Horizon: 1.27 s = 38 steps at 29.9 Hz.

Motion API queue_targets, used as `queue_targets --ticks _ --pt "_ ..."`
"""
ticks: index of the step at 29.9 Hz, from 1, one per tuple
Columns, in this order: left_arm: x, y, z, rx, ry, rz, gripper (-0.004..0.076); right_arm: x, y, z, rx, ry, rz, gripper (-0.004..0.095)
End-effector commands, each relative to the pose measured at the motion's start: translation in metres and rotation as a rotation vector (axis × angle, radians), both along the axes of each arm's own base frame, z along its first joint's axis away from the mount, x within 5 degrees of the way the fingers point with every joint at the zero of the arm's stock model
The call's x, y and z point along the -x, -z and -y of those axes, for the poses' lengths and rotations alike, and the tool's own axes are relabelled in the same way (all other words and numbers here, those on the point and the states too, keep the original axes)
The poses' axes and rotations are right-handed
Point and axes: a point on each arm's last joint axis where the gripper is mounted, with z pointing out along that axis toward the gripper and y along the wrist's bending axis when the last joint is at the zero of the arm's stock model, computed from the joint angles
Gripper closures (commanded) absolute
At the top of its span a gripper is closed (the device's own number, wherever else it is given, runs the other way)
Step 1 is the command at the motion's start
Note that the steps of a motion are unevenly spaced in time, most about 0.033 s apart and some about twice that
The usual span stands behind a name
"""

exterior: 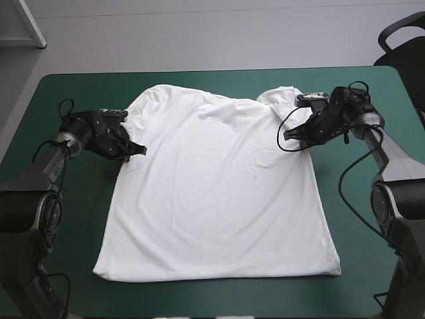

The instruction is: Fold the cloth

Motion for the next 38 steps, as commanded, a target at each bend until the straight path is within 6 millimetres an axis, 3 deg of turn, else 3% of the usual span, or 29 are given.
queue_targets --ticks 1,5,11,16,21,25,28,32,38 --pt "0.003 -0.055 0.002 0.011 0.010 0.129 0.0704 0.010 -0.073 0.002 -0.025 -0.004 0.207 0.0925" --pt "-0.001 -0.100 0.003 0.017 0.023 0.219 0.0705 0.019 -0.116 0.003 -0.034 -0.007 0.318 0.0925" --pt "0.000 -0.191 0.004 0.024 0.043 0.422 0.0705 0.032 -0.177 0.002 -0.063 -0.017 0.476 0.0925" --pt "0.019 -0.264 0.005 0.028 0.060 0.605 0.0705 0.049 -0.232 -0.001 -0.109 -0.040 0.623 0.0925" --pt "0.045 -0.318 0.004 0.027 0.068 0.769 0.0705 0.071 -0.279 -0.002 -0.135 -0.055 0.788 0.0925" --pt "0.060 -0.337 0.004 0.050 0.055 0.820 0.0705 0.091 -0.312 0.000 -0.158 -0.057 0.909 0.0925" --pt "0.062 -0.340 0.004 0.057 0.052 0.833 0.0705 0.100 -0.326 -0.001 -0.183 -0.065 0.967 0.0925" --pt "0.060 -0.340 0.004 0.045 0.060 0.842 0.0705 0.099 -0.331 -0.001 -0.166 -0.076 1.028 0.0925" --pt "0.046 -0.350 0.004 0.054 0.038 1.018 0.0704 0.083 -0.340 0.002 -0.169 -0.031 1.211 0.0925"
